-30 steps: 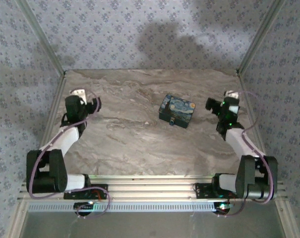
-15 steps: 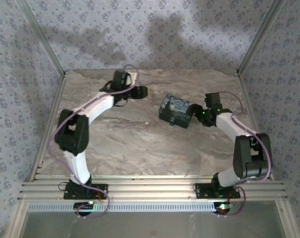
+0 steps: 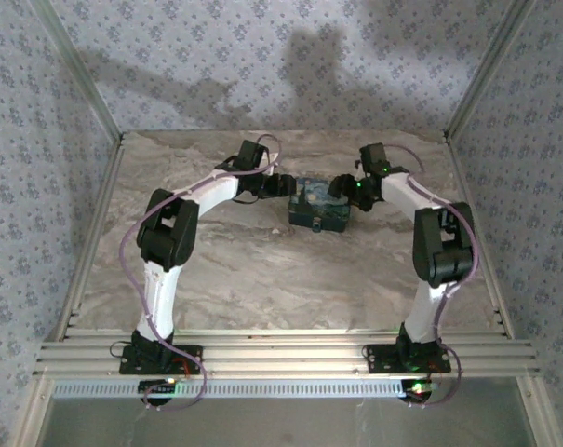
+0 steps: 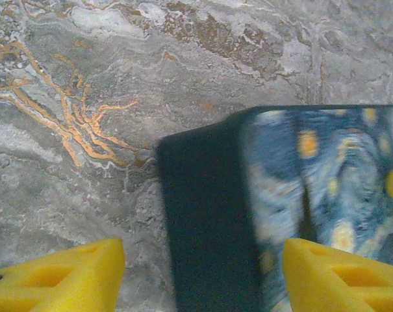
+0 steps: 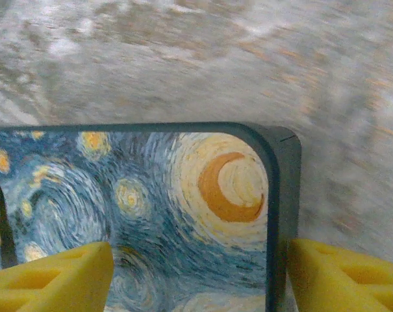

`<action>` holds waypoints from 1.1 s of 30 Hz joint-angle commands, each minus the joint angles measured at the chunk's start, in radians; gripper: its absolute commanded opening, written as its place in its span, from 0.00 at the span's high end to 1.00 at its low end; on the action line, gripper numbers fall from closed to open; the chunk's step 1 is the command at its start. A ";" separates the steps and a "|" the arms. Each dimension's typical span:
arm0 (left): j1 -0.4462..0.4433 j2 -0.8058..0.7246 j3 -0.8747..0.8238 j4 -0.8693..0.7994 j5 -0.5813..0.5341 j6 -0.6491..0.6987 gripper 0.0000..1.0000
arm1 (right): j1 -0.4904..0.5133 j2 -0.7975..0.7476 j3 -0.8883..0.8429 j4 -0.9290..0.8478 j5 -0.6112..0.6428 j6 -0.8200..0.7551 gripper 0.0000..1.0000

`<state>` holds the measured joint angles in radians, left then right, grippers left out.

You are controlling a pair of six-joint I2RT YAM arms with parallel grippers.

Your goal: Unlock a padlock with a key

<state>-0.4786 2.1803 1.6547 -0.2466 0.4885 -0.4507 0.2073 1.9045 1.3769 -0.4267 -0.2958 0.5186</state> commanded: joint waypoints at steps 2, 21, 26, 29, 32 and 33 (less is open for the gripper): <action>0.032 -0.003 -0.020 0.023 0.064 -0.039 0.35 | 0.067 0.117 0.175 -0.089 -0.053 -0.040 0.29; 0.229 -0.096 -0.028 -0.105 -0.035 0.012 0.36 | 0.171 0.291 0.534 -0.144 0.029 0.158 0.23; 0.328 -0.177 0.000 -0.255 -0.203 0.061 0.29 | 0.121 0.214 0.537 -0.203 0.009 0.117 0.16; 0.421 -0.185 0.031 -0.317 -0.257 0.044 0.28 | 0.107 0.147 0.495 -0.236 0.038 0.048 0.15; 0.484 -0.116 0.146 -0.415 -0.298 0.022 0.32 | 0.105 0.072 0.413 -0.229 0.073 0.019 0.15; 0.490 -0.082 0.196 -0.443 -0.326 0.015 0.33 | 0.106 0.053 0.388 -0.222 0.079 0.014 0.15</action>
<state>-0.0078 2.0598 1.7473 -0.5514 0.2554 -0.4301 0.3031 2.0396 1.8172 -0.6083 -0.2501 0.5831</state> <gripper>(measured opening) 0.674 0.852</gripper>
